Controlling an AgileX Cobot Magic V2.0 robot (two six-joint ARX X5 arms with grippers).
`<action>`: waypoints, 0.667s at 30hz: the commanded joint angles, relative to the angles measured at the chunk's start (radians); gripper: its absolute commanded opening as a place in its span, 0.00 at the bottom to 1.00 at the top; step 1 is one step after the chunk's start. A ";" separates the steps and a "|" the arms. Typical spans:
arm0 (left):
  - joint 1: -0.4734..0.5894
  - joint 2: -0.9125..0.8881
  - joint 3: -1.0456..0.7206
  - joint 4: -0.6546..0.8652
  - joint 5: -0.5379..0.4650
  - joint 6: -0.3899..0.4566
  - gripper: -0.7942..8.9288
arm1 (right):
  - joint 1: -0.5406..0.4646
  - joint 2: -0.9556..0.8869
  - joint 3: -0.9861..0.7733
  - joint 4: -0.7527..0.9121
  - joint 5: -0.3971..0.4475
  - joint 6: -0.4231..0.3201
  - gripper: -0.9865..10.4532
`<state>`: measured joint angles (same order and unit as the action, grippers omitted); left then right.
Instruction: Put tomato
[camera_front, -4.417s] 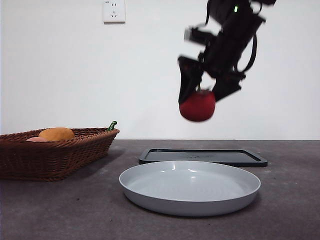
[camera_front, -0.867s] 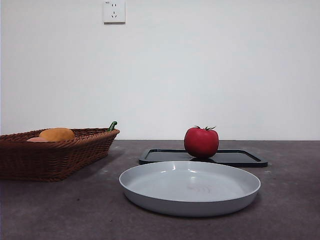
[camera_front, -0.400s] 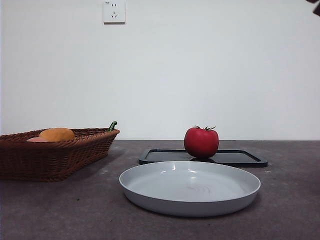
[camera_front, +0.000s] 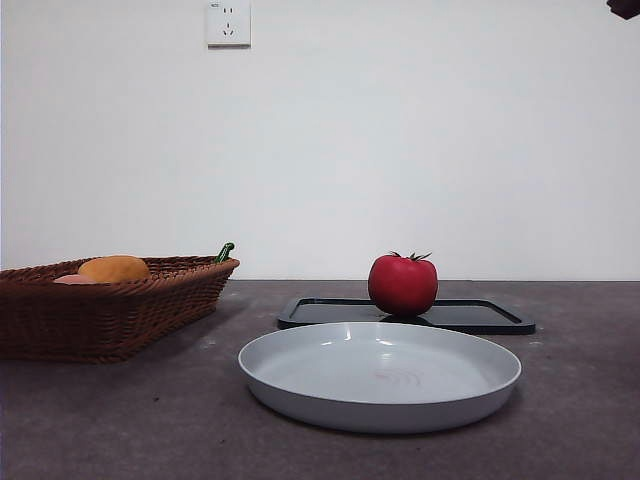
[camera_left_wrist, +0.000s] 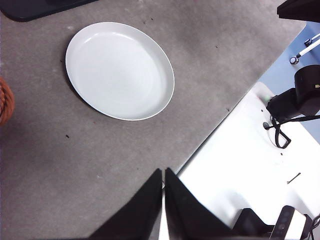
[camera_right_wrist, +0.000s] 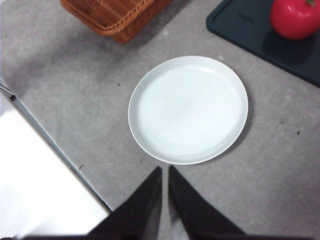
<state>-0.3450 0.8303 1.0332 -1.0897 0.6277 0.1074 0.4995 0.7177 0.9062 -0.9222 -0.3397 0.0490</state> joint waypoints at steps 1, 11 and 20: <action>-0.005 0.006 0.023 0.007 0.005 0.012 0.09 | 0.008 0.006 0.008 0.010 -0.001 0.003 0.10; -0.005 0.006 0.022 0.007 0.005 0.012 0.09 | 0.008 0.006 0.008 0.010 -0.001 0.003 0.10; 0.002 -0.006 0.022 0.034 -0.010 0.057 0.09 | 0.008 0.006 0.008 0.010 -0.001 0.003 0.10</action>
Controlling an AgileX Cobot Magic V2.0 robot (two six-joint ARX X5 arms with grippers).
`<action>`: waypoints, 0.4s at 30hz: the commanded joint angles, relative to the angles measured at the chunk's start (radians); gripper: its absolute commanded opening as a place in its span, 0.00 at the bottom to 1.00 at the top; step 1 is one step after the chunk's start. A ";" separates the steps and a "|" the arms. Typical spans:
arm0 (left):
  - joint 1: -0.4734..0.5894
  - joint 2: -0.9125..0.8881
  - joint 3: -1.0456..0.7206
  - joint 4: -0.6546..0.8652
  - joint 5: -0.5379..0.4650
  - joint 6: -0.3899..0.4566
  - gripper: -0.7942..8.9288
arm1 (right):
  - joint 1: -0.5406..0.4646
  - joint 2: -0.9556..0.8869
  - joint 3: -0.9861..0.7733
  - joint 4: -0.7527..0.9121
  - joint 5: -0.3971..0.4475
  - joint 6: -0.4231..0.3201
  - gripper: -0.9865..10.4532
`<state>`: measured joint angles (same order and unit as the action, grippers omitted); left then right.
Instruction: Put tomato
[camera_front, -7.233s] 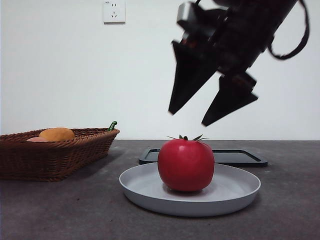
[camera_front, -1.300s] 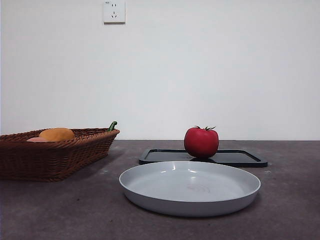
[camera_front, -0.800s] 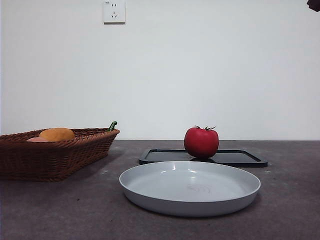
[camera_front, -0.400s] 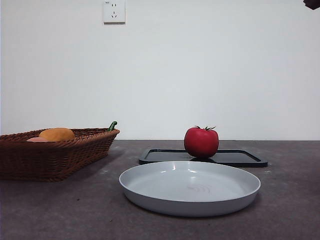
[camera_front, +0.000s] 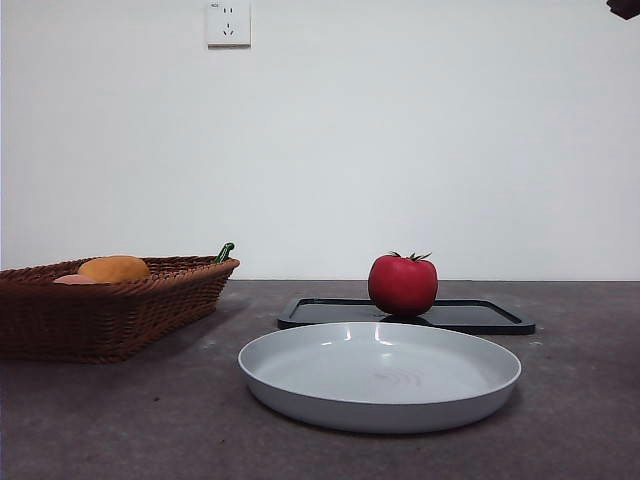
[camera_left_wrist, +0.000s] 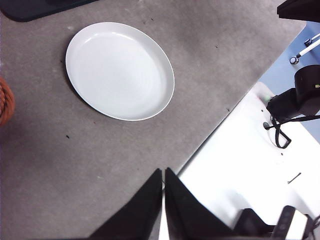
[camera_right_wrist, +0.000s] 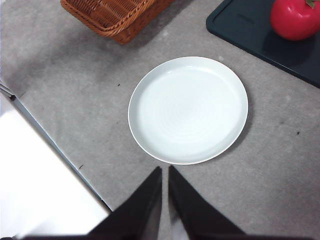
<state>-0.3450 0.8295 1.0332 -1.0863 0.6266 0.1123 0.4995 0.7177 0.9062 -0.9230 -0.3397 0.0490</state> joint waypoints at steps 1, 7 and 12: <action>0.015 -0.016 0.022 0.054 -0.023 0.072 0.09 | 0.008 0.006 0.008 0.010 -0.001 0.003 0.10; 0.147 -0.161 -0.047 0.452 -0.076 0.097 0.09 | 0.008 0.006 0.008 0.010 -0.001 0.003 0.10; 0.266 -0.336 -0.228 0.771 -0.257 0.092 0.09 | 0.008 0.006 0.008 0.010 -0.001 0.003 0.10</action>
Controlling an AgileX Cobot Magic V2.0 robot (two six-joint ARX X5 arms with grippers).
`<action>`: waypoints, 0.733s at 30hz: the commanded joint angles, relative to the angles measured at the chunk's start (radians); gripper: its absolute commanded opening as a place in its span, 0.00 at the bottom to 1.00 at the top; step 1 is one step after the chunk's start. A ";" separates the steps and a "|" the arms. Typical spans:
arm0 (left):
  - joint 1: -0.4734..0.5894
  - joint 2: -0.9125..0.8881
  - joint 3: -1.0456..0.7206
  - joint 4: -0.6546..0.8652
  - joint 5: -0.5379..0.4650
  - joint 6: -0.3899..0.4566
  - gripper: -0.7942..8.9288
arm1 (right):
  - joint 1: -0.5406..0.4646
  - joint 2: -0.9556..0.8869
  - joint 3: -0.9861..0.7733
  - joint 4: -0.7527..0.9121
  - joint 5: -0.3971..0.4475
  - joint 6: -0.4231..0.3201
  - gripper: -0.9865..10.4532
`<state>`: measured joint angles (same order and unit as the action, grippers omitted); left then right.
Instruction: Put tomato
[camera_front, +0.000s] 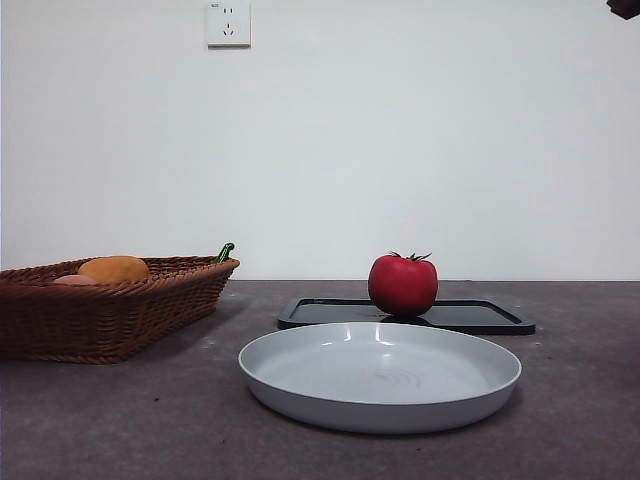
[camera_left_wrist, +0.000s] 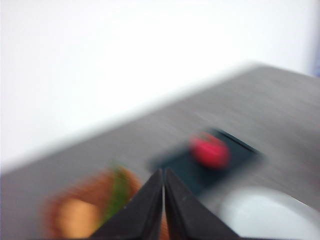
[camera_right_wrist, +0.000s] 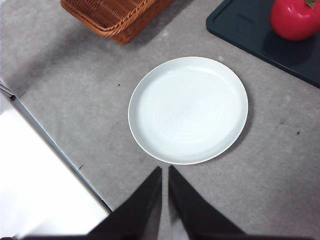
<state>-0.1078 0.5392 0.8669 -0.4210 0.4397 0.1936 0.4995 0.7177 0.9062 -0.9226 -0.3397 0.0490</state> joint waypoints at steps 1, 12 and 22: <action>0.046 -0.077 -0.099 0.137 -0.106 0.011 0.09 | 0.008 0.006 0.008 0.010 -0.001 0.003 0.10; 0.140 -0.381 -0.514 0.233 -0.249 0.002 0.09 | 0.008 0.006 0.008 0.010 -0.001 0.003 0.10; 0.142 -0.497 -0.726 0.234 -0.266 -0.004 0.09 | 0.008 0.006 0.008 0.010 -0.001 0.003 0.10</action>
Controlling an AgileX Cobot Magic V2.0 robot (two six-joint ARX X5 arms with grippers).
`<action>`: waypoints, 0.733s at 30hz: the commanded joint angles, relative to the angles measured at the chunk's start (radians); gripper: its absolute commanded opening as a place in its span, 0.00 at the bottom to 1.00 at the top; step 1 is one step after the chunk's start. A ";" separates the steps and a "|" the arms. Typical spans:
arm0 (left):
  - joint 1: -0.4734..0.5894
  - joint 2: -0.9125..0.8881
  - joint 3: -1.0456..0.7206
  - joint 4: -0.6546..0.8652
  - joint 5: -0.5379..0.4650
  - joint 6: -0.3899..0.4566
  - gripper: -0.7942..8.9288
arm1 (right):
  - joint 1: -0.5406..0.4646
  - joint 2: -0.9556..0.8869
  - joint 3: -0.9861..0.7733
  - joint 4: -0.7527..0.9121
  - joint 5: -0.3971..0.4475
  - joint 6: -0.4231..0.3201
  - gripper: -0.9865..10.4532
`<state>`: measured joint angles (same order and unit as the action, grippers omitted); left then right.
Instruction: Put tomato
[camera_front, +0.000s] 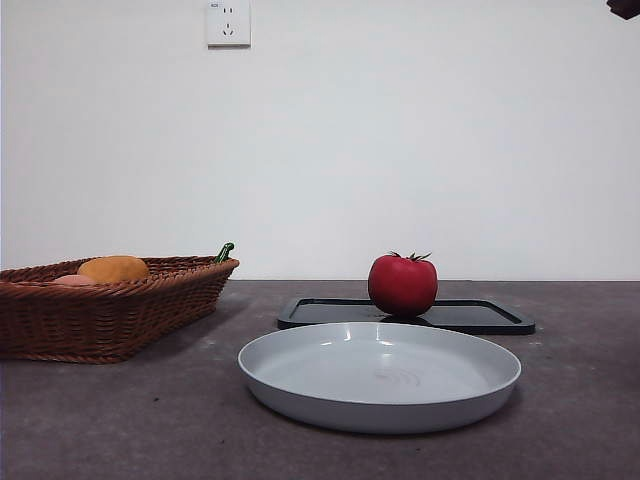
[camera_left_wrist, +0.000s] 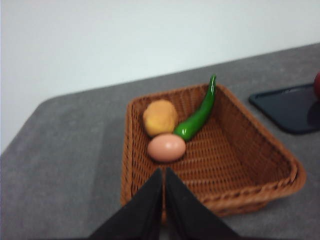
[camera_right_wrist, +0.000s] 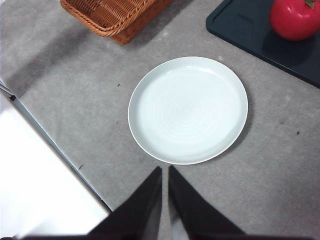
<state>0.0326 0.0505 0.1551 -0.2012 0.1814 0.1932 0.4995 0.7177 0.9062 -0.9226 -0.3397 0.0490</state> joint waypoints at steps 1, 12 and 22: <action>0.002 -0.013 -0.026 0.014 -0.022 -0.004 0.09 | 0.008 0.006 0.008 0.010 -0.001 0.003 0.10; 0.002 -0.048 -0.106 0.013 -0.167 -0.050 0.09 | 0.008 0.006 0.008 0.010 -0.001 0.003 0.10; 0.002 -0.048 -0.144 0.012 -0.180 -0.098 0.09 | 0.008 0.006 0.008 0.010 -0.001 0.003 0.10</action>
<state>0.0326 0.0051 0.0322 -0.1818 0.0021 0.1135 0.4995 0.7177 0.9062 -0.9230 -0.3397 0.0490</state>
